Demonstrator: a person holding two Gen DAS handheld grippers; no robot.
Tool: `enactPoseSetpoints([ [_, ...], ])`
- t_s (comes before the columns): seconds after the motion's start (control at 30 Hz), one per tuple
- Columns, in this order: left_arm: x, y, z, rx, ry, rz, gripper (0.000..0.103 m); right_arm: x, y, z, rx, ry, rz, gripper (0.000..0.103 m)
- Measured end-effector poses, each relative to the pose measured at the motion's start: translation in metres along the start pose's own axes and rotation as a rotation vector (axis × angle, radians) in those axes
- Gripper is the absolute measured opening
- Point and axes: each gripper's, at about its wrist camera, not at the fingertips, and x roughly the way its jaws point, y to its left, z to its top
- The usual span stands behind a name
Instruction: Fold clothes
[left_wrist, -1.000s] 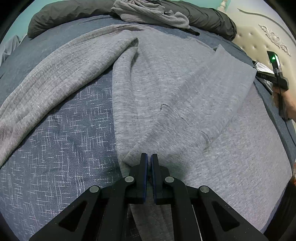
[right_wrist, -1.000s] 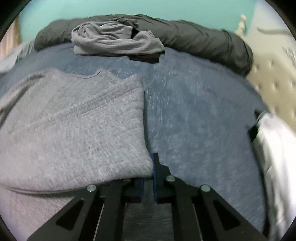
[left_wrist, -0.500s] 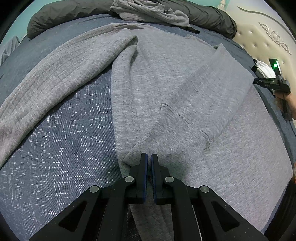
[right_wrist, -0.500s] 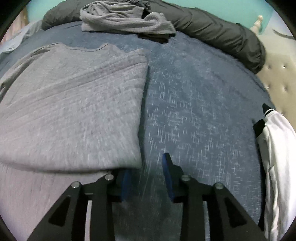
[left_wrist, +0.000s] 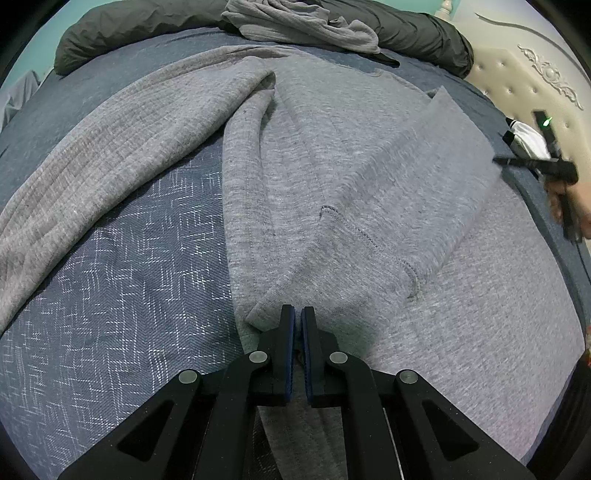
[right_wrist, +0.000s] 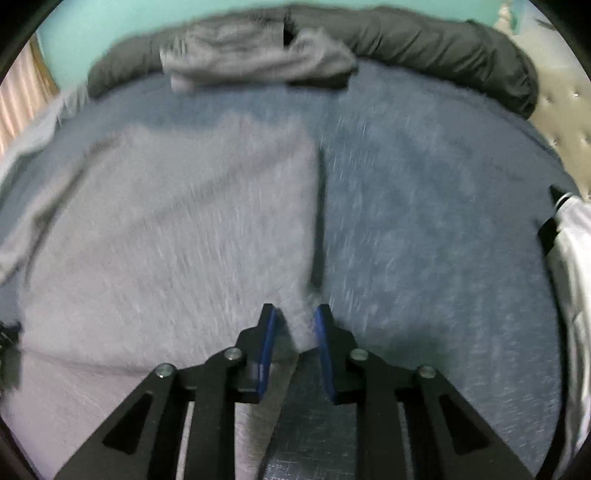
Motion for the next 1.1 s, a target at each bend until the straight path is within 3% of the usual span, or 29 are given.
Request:
enactPoseSetpoints([
  [0.07, -0.001, 0.0, -0.001, -0.006, 0.0, -0.007, 0.004, 0.015, 0.001, -0.007, -0.004, 0.046, -0.016, 0.019],
  [0.2, -0.002, -0.001, -0.004, -0.007, 0.0, -0.008, 0.004, -0.001, -0.01, 0.002, 0.061, -0.035, 0.02, 0.019],
  [0.3, -0.003, -0.003, -0.007, -0.005, -0.001, -0.009, 0.004, -0.022, -0.013, 0.026, 0.072, -0.141, 0.021, 0.02],
  [0.37, -0.003, -0.003, -0.009, -0.009, 0.0, -0.011, 0.004, -0.025, -0.013, 0.051, 0.08, -0.165, 0.016, 0.02],
  [0.47, -0.003, -0.004, -0.01, -0.009, 0.002, -0.012, 0.004, -0.014, -0.01, 0.084, 0.102, -0.156, 0.005, 0.023],
  [0.6, -0.004, -0.005, -0.013, -0.01, 0.002, -0.019, 0.004, 0.002, -0.01, 0.112, 0.158, -0.144, -0.024, 0.05],
  [0.83, -0.003, 0.007, -0.013, -0.013, 0.005, -0.035, 0.004, 0.037, -0.009, 0.145, 0.19, -0.067, -0.097, 0.05],
  [0.87, -0.004, 0.02, -0.009, -0.012, 0.005, -0.035, 0.004, 0.044, -0.011, 0.147, 0.195, -0.054, -0.114, 0.049],
  [0.93, -0.005, 0.023, 0.002, -0.006, 0.005, -0.033, 0.004, 0.057, -0.015, 0.148, 0.201, -0.036, -0.103, 0.03],
  [1.0, -0.005, 0.026, 0.029, -0.004, 0.005, -0.033, 0.004, 0.067, -0.015, 0.149, 0.197, -0.03, -0.099, 0.022],
  [1.1, -0.005, 0.025, 0.032, 0.003, 0.009, -0.027, 0.004, 0.077, -0.016, 0.15, 0.182, -0.053, -0.092, 0.012],
])
